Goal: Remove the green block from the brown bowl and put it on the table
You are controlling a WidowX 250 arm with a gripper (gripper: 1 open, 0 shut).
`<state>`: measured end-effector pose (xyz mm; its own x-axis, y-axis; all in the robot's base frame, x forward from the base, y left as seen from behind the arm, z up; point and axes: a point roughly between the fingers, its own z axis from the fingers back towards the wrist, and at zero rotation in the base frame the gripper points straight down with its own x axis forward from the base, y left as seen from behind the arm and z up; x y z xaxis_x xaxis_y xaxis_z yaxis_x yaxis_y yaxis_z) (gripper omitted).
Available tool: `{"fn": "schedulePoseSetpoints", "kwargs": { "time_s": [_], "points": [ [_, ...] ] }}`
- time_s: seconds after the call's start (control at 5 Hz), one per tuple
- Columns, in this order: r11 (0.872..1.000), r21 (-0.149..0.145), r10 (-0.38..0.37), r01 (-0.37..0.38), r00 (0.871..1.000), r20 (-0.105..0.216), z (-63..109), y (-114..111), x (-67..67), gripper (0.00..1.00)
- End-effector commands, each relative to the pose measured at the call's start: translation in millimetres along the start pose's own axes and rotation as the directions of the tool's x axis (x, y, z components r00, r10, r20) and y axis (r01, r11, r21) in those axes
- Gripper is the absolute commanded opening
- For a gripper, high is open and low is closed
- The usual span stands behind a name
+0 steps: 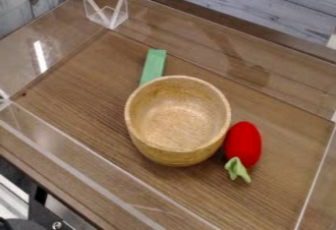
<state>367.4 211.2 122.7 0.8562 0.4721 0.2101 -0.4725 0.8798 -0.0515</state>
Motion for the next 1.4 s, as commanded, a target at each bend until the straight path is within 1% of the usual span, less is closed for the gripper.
{"fn": "schedulePoseSetpoints", "kwargs": {
  "time_s": [0.0,0.2,0.4,0.6,0.8,1.0,1.2],
  "points": [
    [1.000,0.012,0.022,-0.022,0.998,0.054,15.0,-3,7.2,0.00],
    [0.999,0.018,0.041,-0.042,0.998,0.048,9.6,-6,3.0,0.00],
    [0.999,0.023,0.043,-0.044,0.998,0.045,3.2,-1,2.1,1.00],
    [0.999,0.027,0.046,-0.047,0.998,0.040,-2.9,1,0.9,1.00],
    [1.000,0.007,0.021,-0.021,0.999,0.032,3.2,-3,0.5,0.00],
    [1.000,-0.015,-0.007,0.007,1.000,0.027,9.6,-7,2.0,1.00],
    [1.000,-0.025,0.001,-0.001,1.000,0.024,20.5,-14,-2.8,1.00]
  ]
}}
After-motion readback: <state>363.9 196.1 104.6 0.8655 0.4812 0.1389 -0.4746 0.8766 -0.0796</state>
